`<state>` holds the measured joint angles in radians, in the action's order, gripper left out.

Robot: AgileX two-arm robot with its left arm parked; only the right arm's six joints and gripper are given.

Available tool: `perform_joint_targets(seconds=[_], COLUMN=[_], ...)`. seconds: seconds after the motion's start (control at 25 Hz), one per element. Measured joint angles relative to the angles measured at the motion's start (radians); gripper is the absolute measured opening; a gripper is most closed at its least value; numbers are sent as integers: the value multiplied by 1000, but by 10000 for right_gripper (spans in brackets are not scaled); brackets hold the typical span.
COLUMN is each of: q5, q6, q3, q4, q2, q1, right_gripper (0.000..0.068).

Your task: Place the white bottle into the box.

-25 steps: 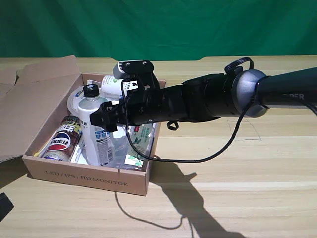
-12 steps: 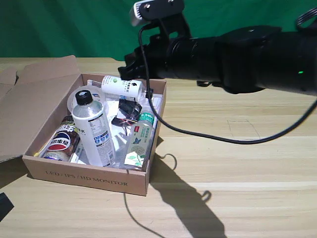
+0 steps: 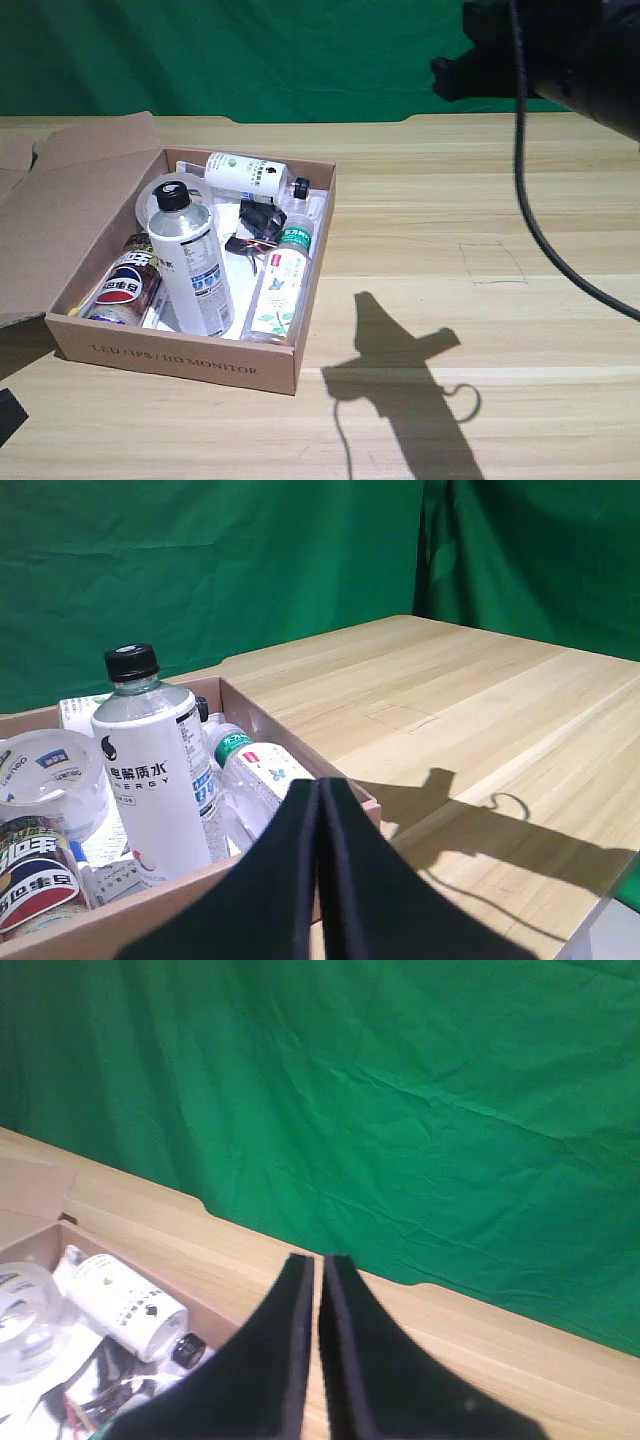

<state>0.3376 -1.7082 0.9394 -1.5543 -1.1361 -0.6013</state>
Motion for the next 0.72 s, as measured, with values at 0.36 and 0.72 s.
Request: perform_joint_targets(seconds=[0.36, 0.72], q5=[-116, 103], q6=[-56, -66], q3=[-140, -158], q4=[-179, -208], q2=[288, 376], q1=[0, 0], right_gripper=[3, 3])
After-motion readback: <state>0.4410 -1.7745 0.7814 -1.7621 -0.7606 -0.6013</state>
